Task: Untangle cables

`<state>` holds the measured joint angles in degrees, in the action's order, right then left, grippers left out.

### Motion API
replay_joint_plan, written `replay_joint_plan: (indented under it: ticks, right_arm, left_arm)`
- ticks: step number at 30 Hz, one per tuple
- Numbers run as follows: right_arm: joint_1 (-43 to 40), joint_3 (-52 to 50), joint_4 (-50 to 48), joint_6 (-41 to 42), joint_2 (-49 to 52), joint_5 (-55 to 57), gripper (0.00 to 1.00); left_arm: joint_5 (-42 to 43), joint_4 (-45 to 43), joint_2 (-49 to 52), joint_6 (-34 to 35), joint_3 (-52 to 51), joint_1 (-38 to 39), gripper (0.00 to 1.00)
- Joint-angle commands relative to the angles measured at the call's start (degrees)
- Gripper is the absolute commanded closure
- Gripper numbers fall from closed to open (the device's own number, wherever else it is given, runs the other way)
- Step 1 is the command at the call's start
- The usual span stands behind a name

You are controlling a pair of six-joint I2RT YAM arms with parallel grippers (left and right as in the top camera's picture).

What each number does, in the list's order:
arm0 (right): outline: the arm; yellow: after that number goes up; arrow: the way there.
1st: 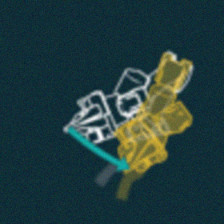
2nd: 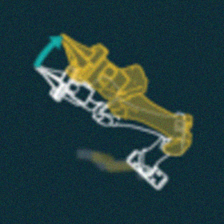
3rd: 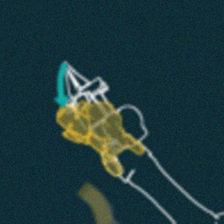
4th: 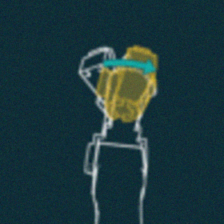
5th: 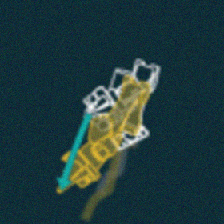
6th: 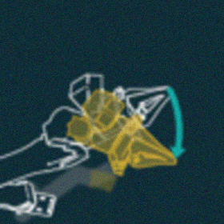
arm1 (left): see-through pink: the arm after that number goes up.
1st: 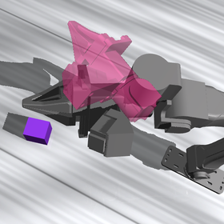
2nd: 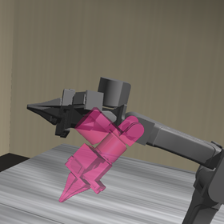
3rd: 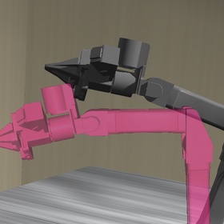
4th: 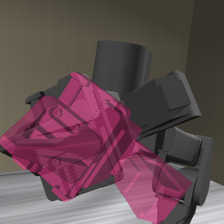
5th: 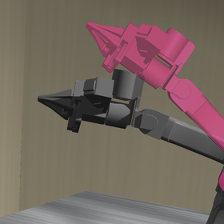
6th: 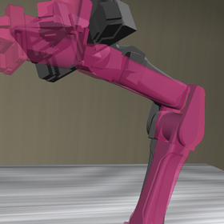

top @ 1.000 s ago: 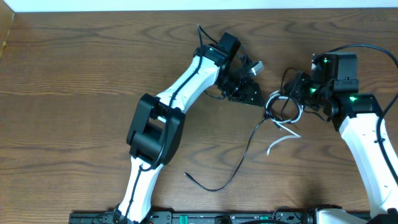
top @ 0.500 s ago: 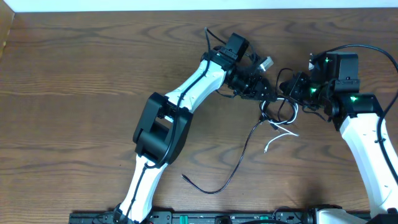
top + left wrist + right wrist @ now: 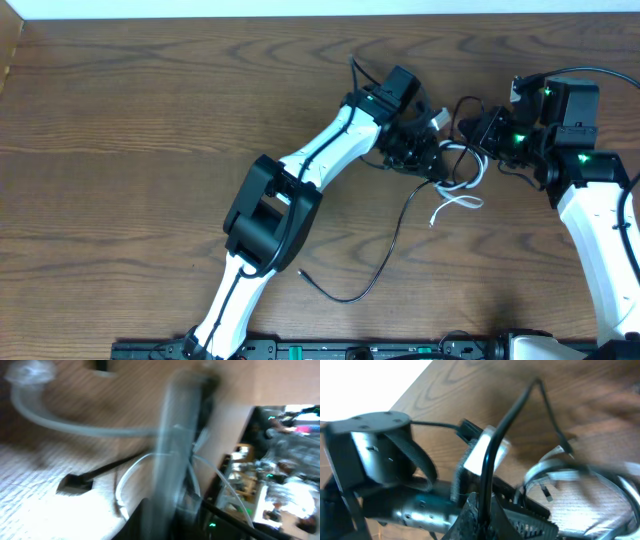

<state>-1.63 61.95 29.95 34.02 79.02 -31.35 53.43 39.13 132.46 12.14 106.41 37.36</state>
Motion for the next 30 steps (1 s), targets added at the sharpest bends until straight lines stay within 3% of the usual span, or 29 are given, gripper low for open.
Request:
replay_joint_plan:
  ticks: [1,6,9,14,22,30]
  right_arm:
    - [-1.1,0.2,-0.7,-1.6,-0.6,-3.7,0.99]
    - [-4.3,0.7,-2.4,-12.3,-3.2,-13.4,0.99]
    - [-5.7,1.0,-2.5,-19.8,-5.2,-20.1,0.99]
    - [-5.8,1.0,-2.8,-25.2,-8.9,-26.4,0.99]
    - [-1.0,1.0,1.3,-26.0,-9.2,-28.3,0.99]
    - [6.4,1.0,3.5,-26.0,-4.9,-21.0,0.99]
  left_arm:
    - [-10.6,1.1,0.6,0.0,-0.1,-0.6,0.92]
    - [-17.6,1.2,0.0,-0.1,0.0,-3.8,0.93]
    - [-17.5,1.1,-1.1,-0.1,0.0,-6.1,0.93]
    - [-17.5,1.1,-2.3,0.0,0.0,-8.5,0.93]
    - [-17.5,0.9,-2.4,0.0,0.2,-8.7,0.92]
    - [-16.4,1.1,-3.9,0.0,0.2,-8.7,0.93]
